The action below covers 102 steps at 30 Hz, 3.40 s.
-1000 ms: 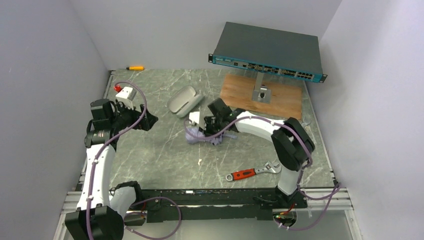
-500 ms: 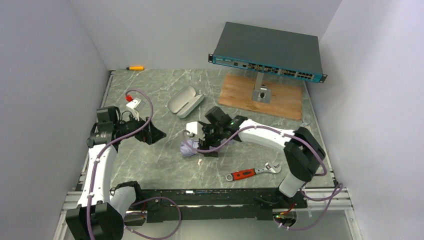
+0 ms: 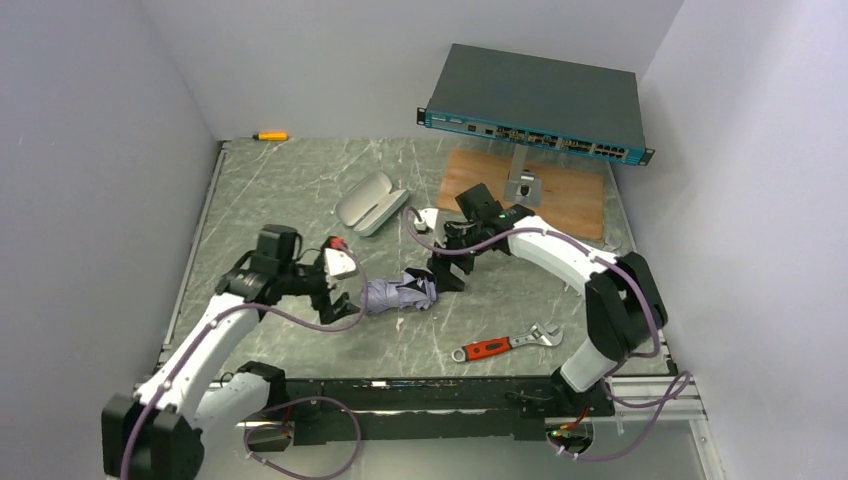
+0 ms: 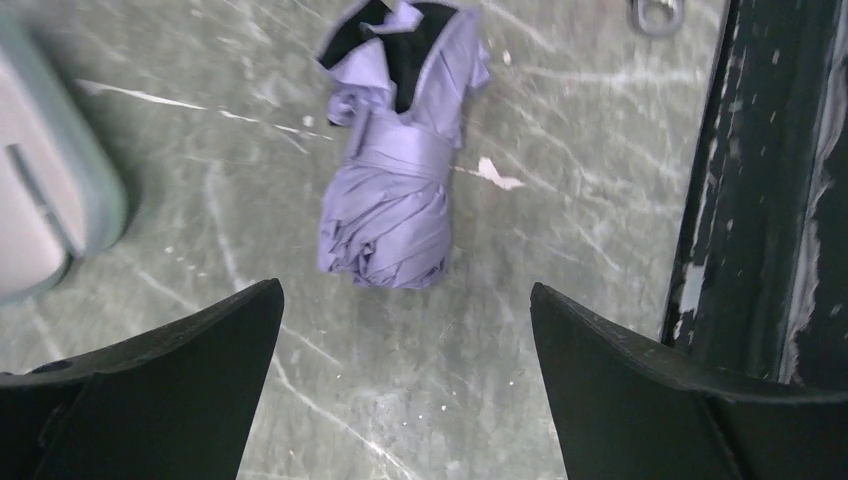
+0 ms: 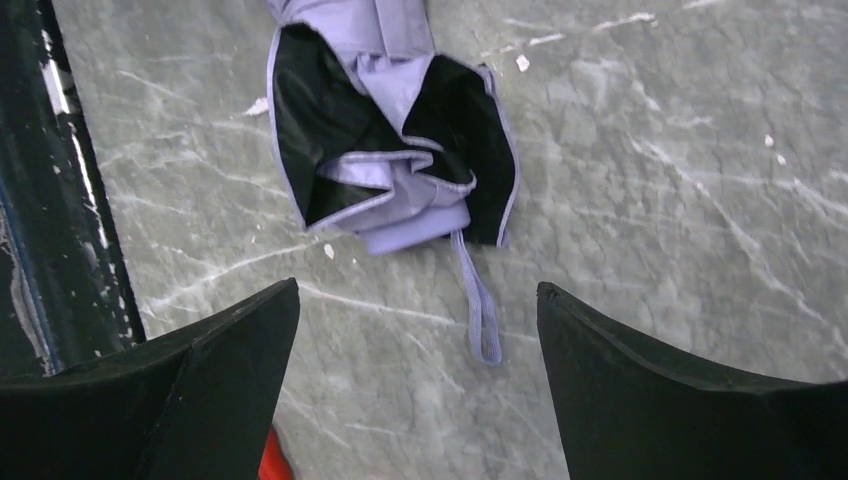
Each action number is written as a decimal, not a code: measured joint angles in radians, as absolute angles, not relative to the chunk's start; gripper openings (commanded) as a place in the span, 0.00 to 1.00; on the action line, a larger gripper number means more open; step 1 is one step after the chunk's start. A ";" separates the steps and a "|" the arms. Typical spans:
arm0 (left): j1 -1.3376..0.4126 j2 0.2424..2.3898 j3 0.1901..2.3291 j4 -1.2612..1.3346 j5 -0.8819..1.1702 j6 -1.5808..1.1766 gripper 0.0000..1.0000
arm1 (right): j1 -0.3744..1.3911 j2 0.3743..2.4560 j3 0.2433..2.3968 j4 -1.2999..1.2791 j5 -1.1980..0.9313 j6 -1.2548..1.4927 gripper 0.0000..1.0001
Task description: Open the umbrella
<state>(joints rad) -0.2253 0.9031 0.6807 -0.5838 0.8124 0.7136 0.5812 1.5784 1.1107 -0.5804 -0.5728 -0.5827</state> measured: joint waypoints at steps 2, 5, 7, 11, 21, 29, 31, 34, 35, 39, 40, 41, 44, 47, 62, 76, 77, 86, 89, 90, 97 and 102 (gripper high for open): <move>-0.294 0.963 0.679 -0.556 0.771 0.742 1.00 | 0.579 1.631 1.165 -0.608 -0.603 -0.593 0.88; -0.377 1.025 0.653 -0.472 0.689 0.773 1.00 | 0.569 1.700 1.244 -0.651 -0.643 -0.612 0.89; -0.422 1.060 0.642 -0.422 0.642 0.798 1.00 | 0.545 1.738 1.295 -0.684 -0.670 -0.612 0.90; -0.471 1.198 0.651 -0.321 0.577 0.836 1.00 | 0.484 1.796 1.389 -0.735 -0.704 -0.594 0.92; -0.498 1.379 0.660 -0.214 0.497 0.932 0.53 | 0.432 1.870 1.514 -0.784 -0.730 -0.557 0.96; -0.599 1.413 0.668 -0.212 0.417 0.984 0.99 | 0.420 1.878 1.496 -0.779 -0.797 -0.519 0.97; -0.611 1.416 0.669 -0.221 0.406 0.986 1.00 | 0.420 1.876 1.467 -0.785 -0.806 -0.521 0.97; -0.613 1.416 0.694 -0.256 0.404 0.987 1.00 | 0.419 1.876 1.438 -0.809 -0.820 -0.523 0.96; -0.613 1.416 0.707 -0.266 0.405 0.987 1.00 | 0.417 1.876 1.430 -0.814 -0.825 -0.522 0.96; -0.613 1.450 0.791 -0.279 0.411 0.996 0.98 | 0.407 1.876 1.413 -0.822 -0.857 -0.502 0.96; -0.613 1.469 0.813 -0.285 0.417 1.002 0.93 | 0.401 1.876 1.413 -0.822 -0.865 -0.495 0.96; -0.613 1.492 0.834 -0.291 0.424 1.010 0.87 | 0.390 1.876 1.414 -0.822 -0.876 -0.484 0.96; -0.620 1.536 0.860 -0.319 0.434 1.039 0.62 | 0.369 1.881 1.421 -0.822 -0.893 -0.466 0.96; -0.633 1.562 0.872 -0.361 0.439 1.073 0.47 | 0.357 1.906 1.453 -0.826 -0.904 -0.454 0.95; -0.698 1.486 0.777 -0.199 0.262 0.907 0.00 | 0.376 2.112 1.585 -0.916 -0.985 -0.452 0.98; -0.696 1.318 0.660 -0.017 0.132 0.858 0.00 | 0.393 2.220 1.671 -1.155 -1.030 -0.676 1.00; -0.696 1.291 0.643 0.001 0.136 0.874 0.00 | 0.393 2.218 1.677 -1.161 -1.032 -0.682 1.00; -0.699 1.202 0.572 0.172 0.096 1.007 0.00 | 0.426 2.210 1.827 -1.293 -1.093 -0.779 0.88; -0.702 1.202 0.573 0.202 0.076 1.016 0.00 | 0.434 2.208 1.839 -1.316 -1.111 -0.805 0.48; -0.704 1.201 0.573 0.206 0.067 1.015 0.00 | 0.436 2.208 1.840 -1.325 -1.111 -0.815 0.35; -0.697 1.149 0.639 0.064 0.120 0.966 0.88 | 0.432 2.186 1.800 -1.309 -1.081 -0.826 0.00; -0.645 0.985 0.727 -0.126 0.307 0.884 0.74 | 0.432 2.125 1.739 -1.293 -1.051 -0.845 0.00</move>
